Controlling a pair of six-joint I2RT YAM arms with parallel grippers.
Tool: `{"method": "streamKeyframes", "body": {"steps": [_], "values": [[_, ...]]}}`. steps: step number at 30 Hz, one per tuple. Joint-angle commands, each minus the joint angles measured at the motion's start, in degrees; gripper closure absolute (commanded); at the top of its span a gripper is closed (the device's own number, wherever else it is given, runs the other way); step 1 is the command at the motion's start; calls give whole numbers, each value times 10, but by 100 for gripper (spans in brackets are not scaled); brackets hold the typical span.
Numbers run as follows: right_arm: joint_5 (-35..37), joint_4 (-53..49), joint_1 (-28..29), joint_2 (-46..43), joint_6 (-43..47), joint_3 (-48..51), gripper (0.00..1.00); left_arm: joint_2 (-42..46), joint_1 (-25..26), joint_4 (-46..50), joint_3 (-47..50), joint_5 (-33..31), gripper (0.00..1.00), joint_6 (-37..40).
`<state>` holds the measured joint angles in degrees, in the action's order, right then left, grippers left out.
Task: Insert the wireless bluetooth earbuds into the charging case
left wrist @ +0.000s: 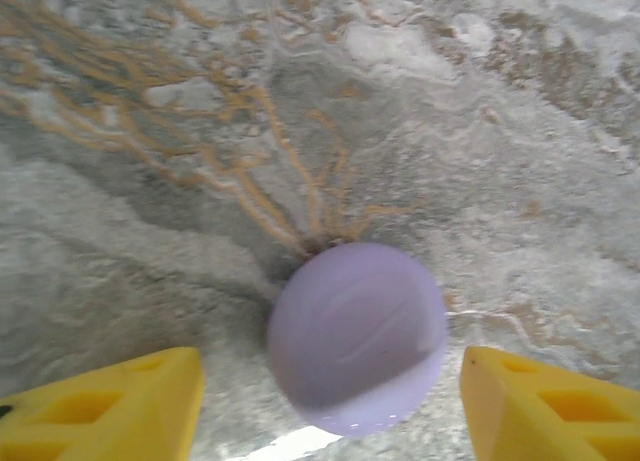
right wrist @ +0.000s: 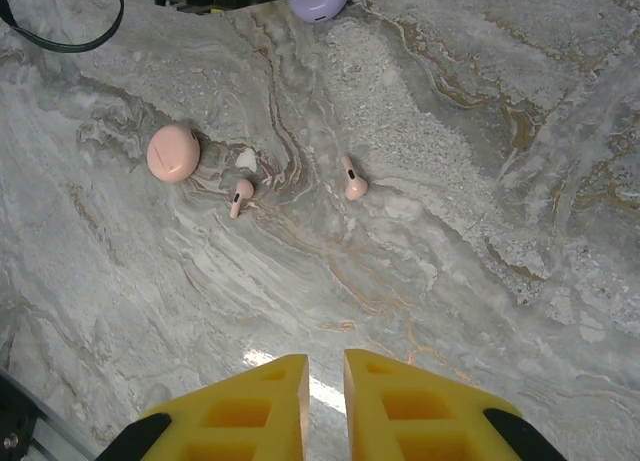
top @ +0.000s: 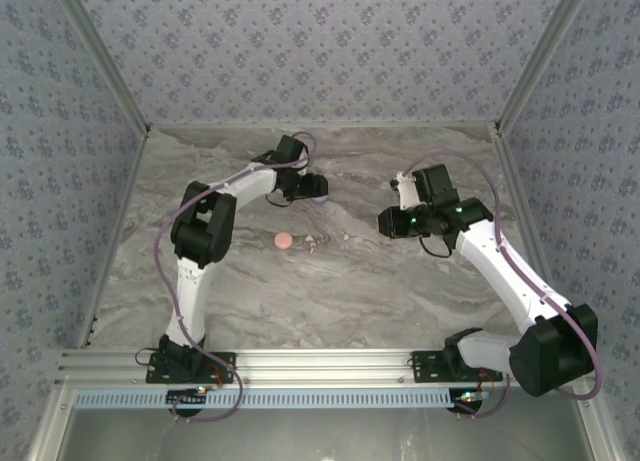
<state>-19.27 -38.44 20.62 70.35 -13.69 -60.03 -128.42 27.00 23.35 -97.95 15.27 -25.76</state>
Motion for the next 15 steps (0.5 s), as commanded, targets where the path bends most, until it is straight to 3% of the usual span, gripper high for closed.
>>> {"method": "streamKeyframes", "body": {"steps": [1,15], "values": [[1,-18,-4,-10,5,2,80,42,-2,50,-4,-61,29,35],[33,-4,-19,-12,8,23,76,246,10,114,174,-182,29,68]]}}
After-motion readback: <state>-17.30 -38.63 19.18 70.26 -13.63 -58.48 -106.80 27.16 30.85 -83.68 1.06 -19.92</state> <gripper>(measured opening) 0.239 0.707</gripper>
